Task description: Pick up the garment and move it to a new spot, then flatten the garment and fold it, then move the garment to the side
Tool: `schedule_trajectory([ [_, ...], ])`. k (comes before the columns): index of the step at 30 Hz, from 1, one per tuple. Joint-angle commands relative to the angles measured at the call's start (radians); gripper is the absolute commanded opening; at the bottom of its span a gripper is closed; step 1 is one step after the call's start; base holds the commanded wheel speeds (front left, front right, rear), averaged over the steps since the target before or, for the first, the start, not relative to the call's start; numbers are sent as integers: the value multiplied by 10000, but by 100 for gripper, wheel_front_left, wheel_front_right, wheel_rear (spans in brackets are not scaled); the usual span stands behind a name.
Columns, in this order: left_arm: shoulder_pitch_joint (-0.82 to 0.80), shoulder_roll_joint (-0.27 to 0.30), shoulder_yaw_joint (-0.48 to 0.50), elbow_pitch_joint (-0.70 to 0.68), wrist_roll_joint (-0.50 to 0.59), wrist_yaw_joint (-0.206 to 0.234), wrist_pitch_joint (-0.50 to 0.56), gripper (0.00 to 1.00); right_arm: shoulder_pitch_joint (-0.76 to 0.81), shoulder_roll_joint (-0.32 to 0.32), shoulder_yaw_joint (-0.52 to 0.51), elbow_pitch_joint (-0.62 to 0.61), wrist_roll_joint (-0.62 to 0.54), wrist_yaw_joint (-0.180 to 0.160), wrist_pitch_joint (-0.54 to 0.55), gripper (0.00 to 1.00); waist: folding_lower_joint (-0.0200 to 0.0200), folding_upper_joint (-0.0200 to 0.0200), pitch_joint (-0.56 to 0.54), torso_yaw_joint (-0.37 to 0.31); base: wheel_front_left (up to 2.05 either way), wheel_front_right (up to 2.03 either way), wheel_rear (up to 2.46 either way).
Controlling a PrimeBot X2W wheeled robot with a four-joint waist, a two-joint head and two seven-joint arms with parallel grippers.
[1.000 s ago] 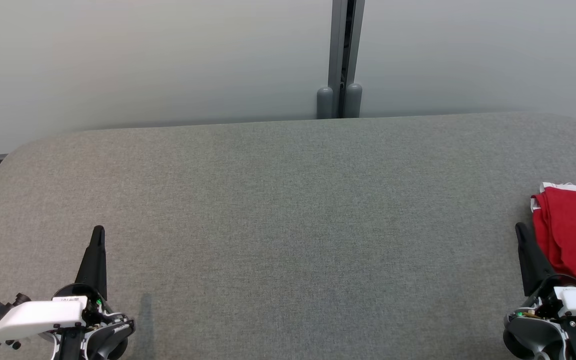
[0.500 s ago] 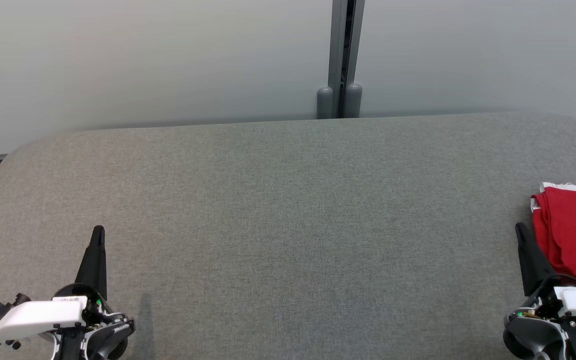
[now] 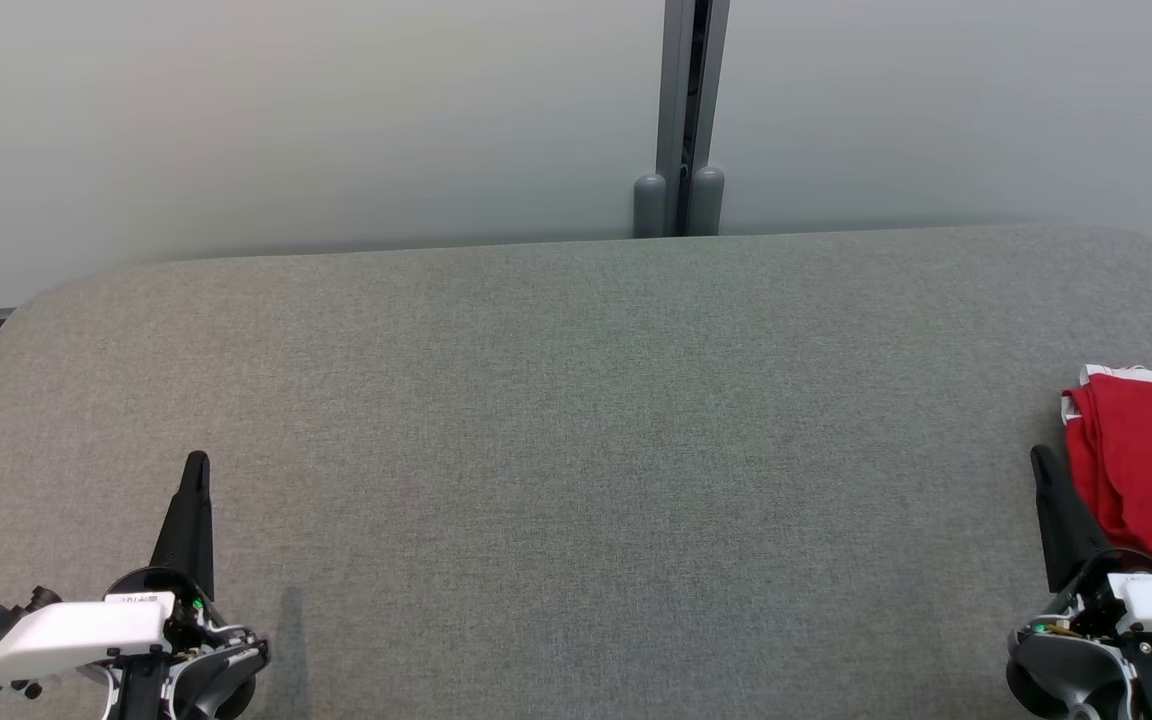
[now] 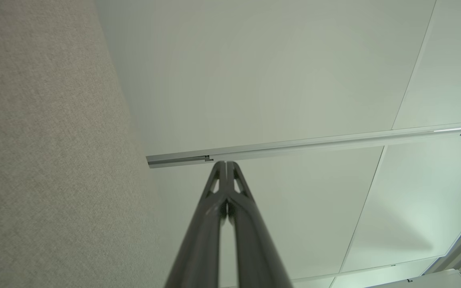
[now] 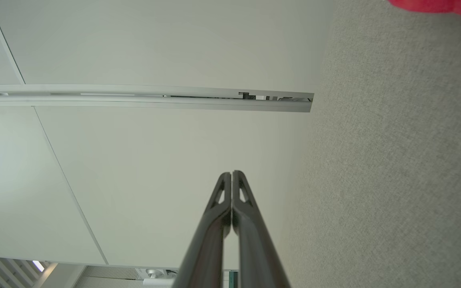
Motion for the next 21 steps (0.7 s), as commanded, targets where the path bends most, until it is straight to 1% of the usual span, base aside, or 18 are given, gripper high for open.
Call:
schedule_trajectory([
  [1, -121, 53, 41, -25, -14, -43, 29, 0, 91, -92, -7, -35, 25, 4, 35, 0, 0, -1, 0, 0, 0, 0, 0],
  [21, -121, 53, 40, -26, -14, -43, 29, 0, 91, -92, -7, -35, 25, 4, 35, 0, 0, -1, 0, 0, 0, 0, 0],
])
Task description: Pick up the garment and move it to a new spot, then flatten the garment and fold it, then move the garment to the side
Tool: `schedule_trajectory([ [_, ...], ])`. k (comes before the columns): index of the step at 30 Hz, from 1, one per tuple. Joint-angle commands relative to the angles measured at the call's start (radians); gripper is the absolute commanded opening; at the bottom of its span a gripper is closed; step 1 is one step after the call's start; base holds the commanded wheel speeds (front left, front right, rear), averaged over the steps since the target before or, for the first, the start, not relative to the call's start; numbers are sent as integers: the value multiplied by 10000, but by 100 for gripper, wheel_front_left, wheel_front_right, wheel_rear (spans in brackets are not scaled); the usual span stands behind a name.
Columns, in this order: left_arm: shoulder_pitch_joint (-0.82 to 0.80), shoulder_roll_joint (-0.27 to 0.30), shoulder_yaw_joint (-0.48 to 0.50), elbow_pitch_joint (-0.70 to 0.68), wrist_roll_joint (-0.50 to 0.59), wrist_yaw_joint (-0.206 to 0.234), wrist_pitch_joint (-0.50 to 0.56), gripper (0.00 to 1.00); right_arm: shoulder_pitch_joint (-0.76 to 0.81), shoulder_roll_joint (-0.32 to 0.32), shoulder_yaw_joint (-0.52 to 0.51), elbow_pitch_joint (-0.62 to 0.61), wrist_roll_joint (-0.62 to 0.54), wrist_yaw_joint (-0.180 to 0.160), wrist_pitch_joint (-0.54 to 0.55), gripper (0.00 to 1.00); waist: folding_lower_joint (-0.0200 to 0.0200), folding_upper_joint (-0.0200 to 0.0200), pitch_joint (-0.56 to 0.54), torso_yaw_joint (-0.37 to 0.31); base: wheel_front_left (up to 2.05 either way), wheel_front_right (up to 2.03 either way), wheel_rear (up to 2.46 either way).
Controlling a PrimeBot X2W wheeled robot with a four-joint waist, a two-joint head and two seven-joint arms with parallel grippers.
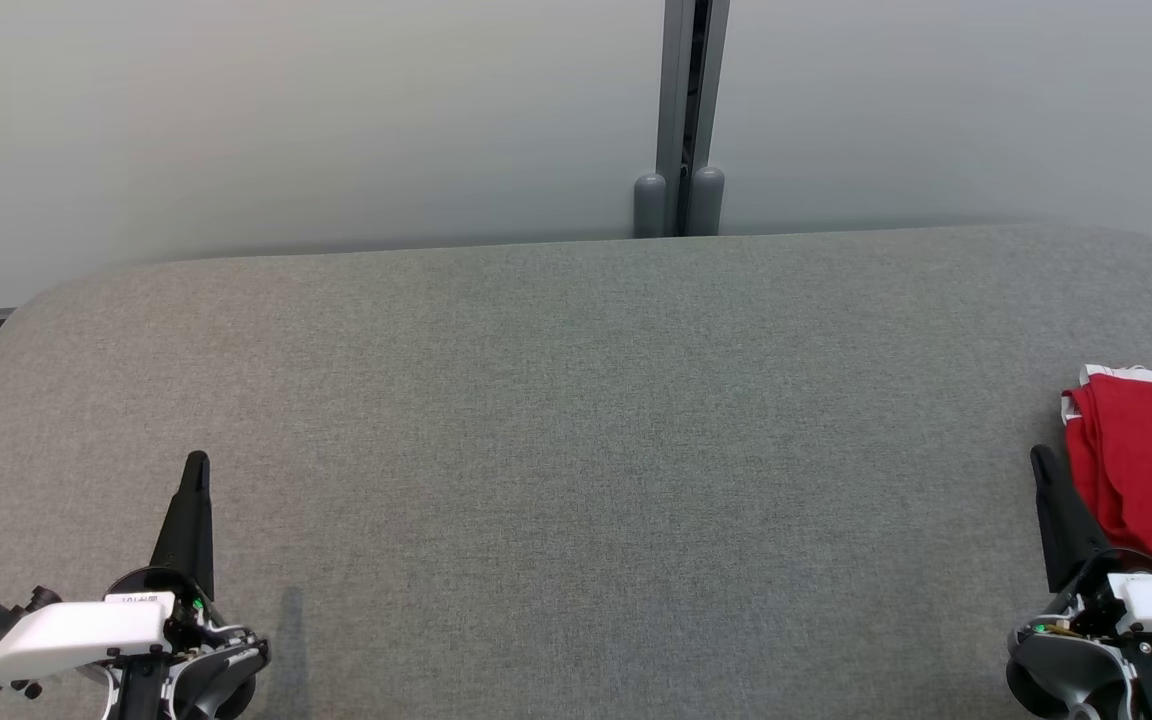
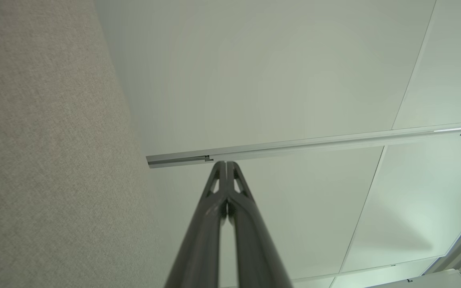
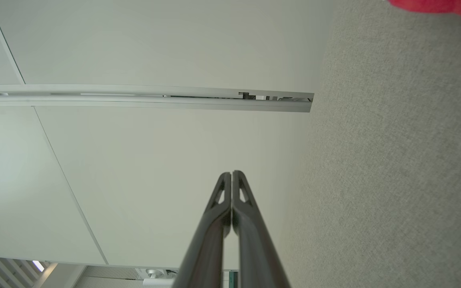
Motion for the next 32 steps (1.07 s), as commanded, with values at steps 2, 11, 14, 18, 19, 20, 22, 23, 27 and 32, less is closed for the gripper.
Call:
schedule_trajectory([
  [2, -121, 53, 40, -26, -14, -43, 29, 0, 90, -92, -7, -35, 25, 4, 35, 0, 0, 0, 0, 0, 0, 0, 0],
  [11, -121, 53, 40, -26, -14, -43, 29, 0, 90, -92, -8, -35, 25, 4, 35, 0, 0, 0, 0, 0, 0, 0, 0],
  [14, -121, 53, 40, -26, -14, -43, 29, 0, 90, -92, -8, -35, 25, 4, 35, 0, 0, 0, 0, 0, 0, 0, 0],
  [18, -121, 54, 40, -26, -14, -43, 29, 0, 90, -92, -8, -35, 26, 4, 34, 0, 0, 0, 0, 0, 0, 0, 0],
  [19, -121, 54, 40, -26, -14, -43, 29, 0, 90, -92, -7, -35, 26, 4, 34, 0, 0, 0, 0, 0, 0, 0, 0],
  [20, -121, 54, 40, -26, -14, -43, 29, 0, 90, -92, -7, -35, 26, 4, 34, 0, 0, 0, 0, 0, 0, 0, 0],
  [22, -121, 54, 40, -27, -14, -43, 29, 0, 90, -92, -7, -35, 26, 4, 34, 0, 0, 0, 0, 0, 0, 0, 0],
  [23, -121, 54, 40, -27, -14, -43, 29, 0, 90, -93, -6, -35, 26, 4, 34, 0, 0, 0, 0, 0, 0, 0, 0],
  [27, -121, 54, 40, -27, -14, -43, 29, 0, 90, -93, -6, -35, 26, 4, 34, 0, 0, 0, 0, 0, 0, 0, 0],
  [32, -121, 54, 40, -27, -14, -43, 29, 0, 90, -93, -8, -35, 26, 4, 34, 0, 0, 0, 0, 0, 0, 0, 0],
])
